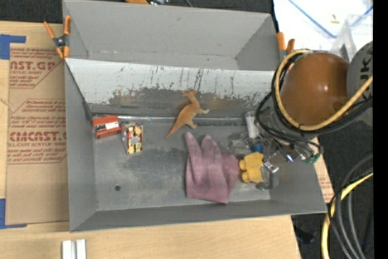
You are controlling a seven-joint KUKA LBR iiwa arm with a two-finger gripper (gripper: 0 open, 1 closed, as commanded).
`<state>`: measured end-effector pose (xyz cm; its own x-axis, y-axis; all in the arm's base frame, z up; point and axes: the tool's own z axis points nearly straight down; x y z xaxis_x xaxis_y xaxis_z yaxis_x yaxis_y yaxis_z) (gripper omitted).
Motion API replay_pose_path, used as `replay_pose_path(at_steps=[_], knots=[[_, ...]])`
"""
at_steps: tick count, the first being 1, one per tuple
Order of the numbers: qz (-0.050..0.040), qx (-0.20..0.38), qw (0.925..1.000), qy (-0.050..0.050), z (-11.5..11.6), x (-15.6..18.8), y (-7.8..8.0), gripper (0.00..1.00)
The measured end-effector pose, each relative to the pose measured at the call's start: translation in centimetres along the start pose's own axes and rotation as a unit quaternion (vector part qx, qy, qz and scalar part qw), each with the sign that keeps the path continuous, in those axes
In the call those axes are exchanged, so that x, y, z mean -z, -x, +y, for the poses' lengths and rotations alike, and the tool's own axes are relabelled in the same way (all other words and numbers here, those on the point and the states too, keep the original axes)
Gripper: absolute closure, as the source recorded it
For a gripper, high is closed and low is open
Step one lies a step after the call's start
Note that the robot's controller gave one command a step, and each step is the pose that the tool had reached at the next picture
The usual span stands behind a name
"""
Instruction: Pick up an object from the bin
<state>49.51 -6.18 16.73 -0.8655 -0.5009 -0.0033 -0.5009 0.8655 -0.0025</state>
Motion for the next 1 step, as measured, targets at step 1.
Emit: replay_pose_path(at_steps=[1], knots=[[-0.0092, -0.067, 0.9977, -0.007, -8.81, 1.88, 0.28, 0.00]])
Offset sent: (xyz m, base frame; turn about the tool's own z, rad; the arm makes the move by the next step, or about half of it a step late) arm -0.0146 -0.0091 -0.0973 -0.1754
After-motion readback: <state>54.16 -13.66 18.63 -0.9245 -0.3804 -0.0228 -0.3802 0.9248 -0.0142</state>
